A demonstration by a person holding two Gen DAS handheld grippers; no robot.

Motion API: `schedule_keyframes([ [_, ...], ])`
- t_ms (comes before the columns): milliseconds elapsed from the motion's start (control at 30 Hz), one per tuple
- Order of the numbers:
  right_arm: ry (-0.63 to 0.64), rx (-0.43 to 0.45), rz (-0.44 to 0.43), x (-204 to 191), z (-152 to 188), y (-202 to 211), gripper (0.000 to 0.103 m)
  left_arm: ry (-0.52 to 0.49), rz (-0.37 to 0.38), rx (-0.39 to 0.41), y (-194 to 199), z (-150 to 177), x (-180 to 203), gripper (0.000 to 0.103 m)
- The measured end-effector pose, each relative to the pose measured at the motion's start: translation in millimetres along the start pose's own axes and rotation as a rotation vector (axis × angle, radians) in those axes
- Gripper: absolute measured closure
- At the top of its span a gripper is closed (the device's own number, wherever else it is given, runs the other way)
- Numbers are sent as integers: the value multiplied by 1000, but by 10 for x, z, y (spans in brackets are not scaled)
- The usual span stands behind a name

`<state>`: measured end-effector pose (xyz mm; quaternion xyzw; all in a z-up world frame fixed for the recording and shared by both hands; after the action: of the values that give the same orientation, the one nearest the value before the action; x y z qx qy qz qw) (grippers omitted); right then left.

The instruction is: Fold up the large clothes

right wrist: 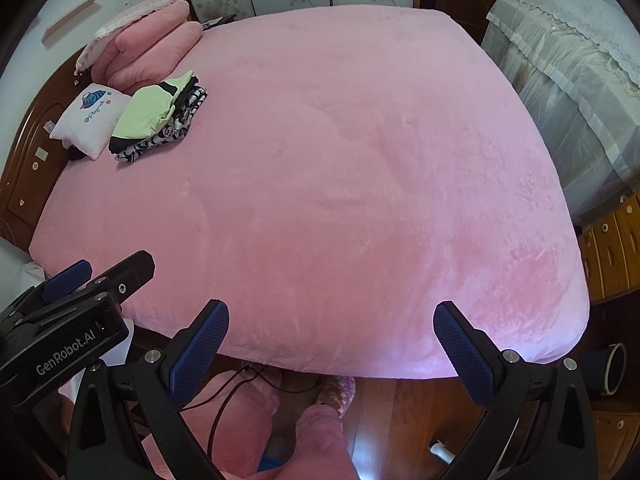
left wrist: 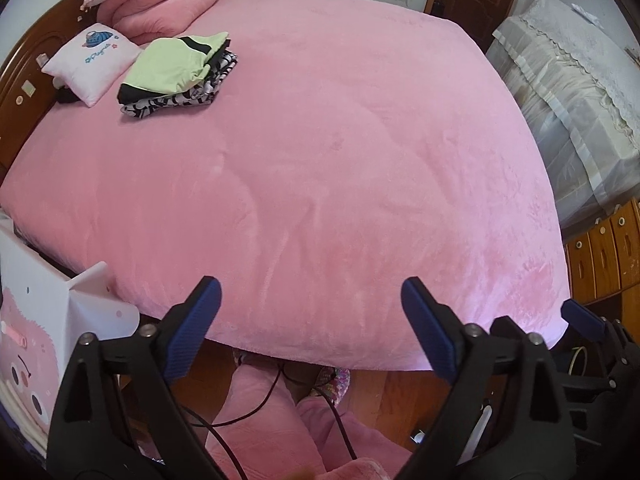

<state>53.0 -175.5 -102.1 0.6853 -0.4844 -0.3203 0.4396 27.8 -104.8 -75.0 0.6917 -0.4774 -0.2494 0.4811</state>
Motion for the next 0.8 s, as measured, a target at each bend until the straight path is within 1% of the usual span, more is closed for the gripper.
schedule_keyframes([
  [67,6,8,6,4,8,32,0,4,-4,8,25,15,-28,6],
  [133,10,11,11,-4,21,57,0,11,-3,11,40,32,-42,5],
  [300,6,10,27,8,35,90,0,13,-12,19,78,56,-78,3],
  [467,-17,1,26,68,34,77,0,12,-8,25,106,58,-79,1],
  [567,-46,22,25,126,21,118,0,-5,-21,23,112,66,-80,1],
  [667,-80,49,30,190,9,176,0,-19,-18,20,106,78,-42,1],
  [800,-91,50,36,193,20,190,0,-20,-16,30,122,69,-24,1],
])
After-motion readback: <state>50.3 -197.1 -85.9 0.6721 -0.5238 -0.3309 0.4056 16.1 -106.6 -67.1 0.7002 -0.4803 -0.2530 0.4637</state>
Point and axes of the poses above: each gripper's, at about its wrist camera, not at the fingertips, and y roughly against the way its jaws point, x to its right, z to its underside, the point moved 5 cm from there along -y, roughly the way its jaws point, and after that the axes turned 12 degrees about y, right-handed, at the moved point
